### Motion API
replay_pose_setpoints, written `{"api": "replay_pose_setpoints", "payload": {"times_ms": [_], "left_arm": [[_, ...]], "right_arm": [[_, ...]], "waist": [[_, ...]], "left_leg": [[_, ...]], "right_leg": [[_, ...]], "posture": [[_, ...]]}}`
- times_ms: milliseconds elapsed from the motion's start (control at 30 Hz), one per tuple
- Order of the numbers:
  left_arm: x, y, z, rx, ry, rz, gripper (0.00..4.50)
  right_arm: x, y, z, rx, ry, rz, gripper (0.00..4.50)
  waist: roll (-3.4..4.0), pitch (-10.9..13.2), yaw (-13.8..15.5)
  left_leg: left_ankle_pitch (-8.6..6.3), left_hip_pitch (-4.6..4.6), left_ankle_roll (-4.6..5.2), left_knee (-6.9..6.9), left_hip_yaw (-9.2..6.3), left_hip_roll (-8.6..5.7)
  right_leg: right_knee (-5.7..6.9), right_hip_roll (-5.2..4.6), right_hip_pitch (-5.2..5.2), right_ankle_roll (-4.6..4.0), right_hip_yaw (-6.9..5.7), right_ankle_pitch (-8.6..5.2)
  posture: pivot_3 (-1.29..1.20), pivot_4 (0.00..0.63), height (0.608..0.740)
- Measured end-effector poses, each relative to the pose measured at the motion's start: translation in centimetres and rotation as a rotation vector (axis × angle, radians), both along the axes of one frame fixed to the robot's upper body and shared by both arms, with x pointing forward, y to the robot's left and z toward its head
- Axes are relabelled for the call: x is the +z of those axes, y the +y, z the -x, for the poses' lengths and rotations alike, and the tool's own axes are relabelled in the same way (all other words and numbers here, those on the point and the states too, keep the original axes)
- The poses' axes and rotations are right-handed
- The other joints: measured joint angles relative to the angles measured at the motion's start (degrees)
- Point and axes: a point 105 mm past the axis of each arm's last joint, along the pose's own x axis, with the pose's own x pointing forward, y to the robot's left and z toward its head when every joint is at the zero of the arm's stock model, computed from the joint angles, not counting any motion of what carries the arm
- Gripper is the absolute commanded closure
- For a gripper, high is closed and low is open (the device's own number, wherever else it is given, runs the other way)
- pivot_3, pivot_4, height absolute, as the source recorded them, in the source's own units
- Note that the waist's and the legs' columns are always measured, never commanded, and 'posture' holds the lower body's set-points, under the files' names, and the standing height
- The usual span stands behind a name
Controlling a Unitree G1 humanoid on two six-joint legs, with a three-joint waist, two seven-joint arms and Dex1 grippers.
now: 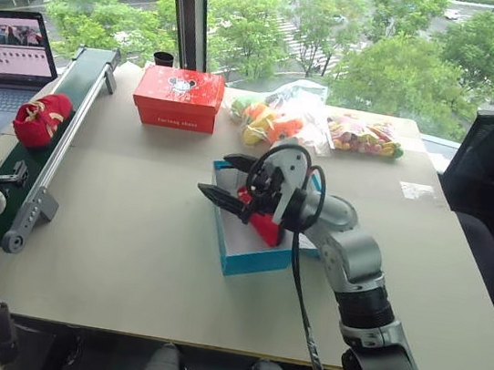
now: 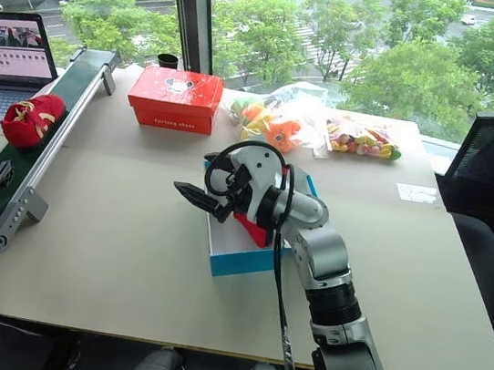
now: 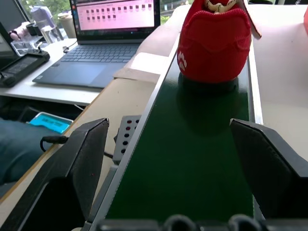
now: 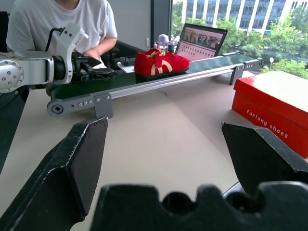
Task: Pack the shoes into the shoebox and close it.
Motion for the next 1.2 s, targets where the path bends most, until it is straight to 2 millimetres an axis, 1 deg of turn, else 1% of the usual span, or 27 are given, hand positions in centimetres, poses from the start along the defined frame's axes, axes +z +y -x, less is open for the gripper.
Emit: {"api": "replay_pose_setpoints", "payload": {"times_ms": [433,533,567,633,767,833,867,900,967,1000,1033,1067,1133,1200], "left_arm": [[-1.5,-0.6,-0.2,-0.039,0.041,0.009,0.23],[-2.0,-0.4,0.1,-0.039,0.057,0.021,0.99],[-2.0,-0.3,0.1,-0.046,0.058,0.023,1.38],[-1.9,-0.3,0.2,-0.055,0.057,0.025,1.85],[-1.9,0.0,0.4,-0.046,0.057,0.032,1.9],[-1.3,-0.3,-0.1,-0.053,0.028,0.041,1.9],[-0.7,-1.0,-0.7,-0.072,-0.003,0.049,1.9],[0.4,-2.5,-1.8,-0.117,-0.067,0.066,1.9],[2.3,-5.0,-3.2,-0.193,-0.151,0.08,1.9],[4.1,-7.9,-4.4,-0.284,-0.217,0.084,1.9],[5.3,-10.3,-5.1,-0.352,-0.258,0.09,1.9],[6.1,-12.4,-5.5,-0.41,-0.283,0.098,1.9],[7.3,-18.3,-6.2,-0.542,-0.281,0.119,1.9],[7.2,-22.5,-6.4,-0.629,-0.251,0.152,1.9]], "right_arm": [[0.2,-0.4,0.1,-0.007,-0.004,0.014,0.01],[0.1,-0.4,0.1,-0.008,0.001,0.016,0.0],[0.1,-0.4,0.0,-0.011,0.006,0.017,0.0],[0.0,-0.4,0.0,-0.012,0.013,0.019,0.0],[-0.1,-0.5,0.0,-0.014,0.015,0.023,0.0],[0.0,-0.5,0.0,-0.012,0.025,0.015,0.0],[0.1,-0.5,0.0,-0.009,0.047,-0.006,0.0],[0.4,-0.6,-0.1,-0.01,0.092,-0.049,0.0],[1.0,-0.6,-0.3,-0.005,0.142,-0.101,0.0],[2.0,-0.1,-0.1,0.026,0.181,-0.153,0.0],[2.6,-0.2,-0.2,0.029,0.212,-0.191,0.0],[3.1,-0.6,-0.5,0.019,0.237,-0.218,0.0],[4.1,-1.5,-2.0,-0.042,0.35,-0.307,0.0],[5.0,-2.0,-2.9,-0.07,0.404,-0.376,0.0]], "waist": [[0.0,0.0,0.0],[0.0,0.0,-0.1],[0.0,0.0,0.0],[0.0,0.0,0.0],[0.0,0.0,0.2],[-0.04,0.0,0.4],[-0.04,0.0,0.7],[-0.05,0.0,1.2],[-0.06,0.0,1.7],[-0.07,0.0,1.7],[-0.07,0.0,1.7],[-0.08,0.0,1.8],[-0.08,0.0,1.7],[-0.08,0.0,1.5]], "left_leg": [[0.01,0.0,-0.01,0.01,0.0,0.0],[0.01,0.0,-0.01,0.0,0.0,0.0],[0.01,0.0,-0.01,0.0,0.0,0.0],[0.01,0.05,-0.01,0.0,0.0,0.0],[0.08,0.05,-0.05,0.01,-0.01,0.01],[0.11,0.04,-0.05,0.02,-0.02,0.01],[0.11,0.03,-0.06,0.03,-0.02,0.01],[0.13,-0.01,-0.09,0.04,-0.04,0.01],[0.18,-0.05,-0.16,0.07,-0.07,0.01],[0.19,-0.06,-0.18,0.08,-0.07,0.0],[0.19,-0.06,-0.18,0.07,-0.08,0.0],[0.19,-0.06,-0.18,0.08,-0.09,-0.04],[0.19,-0.04,-0.17,0.08,-0.1,-0.06],[0.19,-0.01,-0.17,0.06,-0.1,-0.04]], "right_leg": [[0.02,0.0,-0.01,0.0,-0.01,0.0],[0.03,0.0,-0.02,0.0,-0.01,0.0],[0.05,0.0,-0.02,0.0,-0.02,0.0],[0.11,0.0,-0.01,0.0,-0.02,-0.01],[0.12,0.01,-0.01,0.0,-0.05,-0.01],[0.12,0.01,0.0,-0.01,-0.06,-0.01],[0.13,0.0,0.01,-0.01,-0.06,0.0],[0.15,-0.01,0.02,-0.02,-0.07,0.0],[0.17,-0.01,0.02,-0.03,-0.09,0.01],[0.17,-0.02,0.03,-0.05,-0.08,0.02],[0.16,-0.03,0.07,-0.06,-0.08,0.03],[0.17,-0.07,0.08,-0.06,-0.08,0.03],[0.2,-0.08,0.09,-0.06,-0.07,0.04],[0.2,-0.04,0.05,-0.07,-0.05,0.03]], "posture": [[0.0,0.15,0.739],[0.0,0.15,0.739],[0.0,0.15,0.739],[0.0,0.15,0.739],[0.0,0.15,0.739],[0.0,0.15,0.739],[0.0,0.15,0.739],[0.0,0.15,0.739],[0.0,0.15,0.739],[0.0,0.15,0.739],[0.0,0.15,0.739],[0.0,0.15,0.739],[0.0,0.15,0.739],[0.0,0.15,0.739]]}}
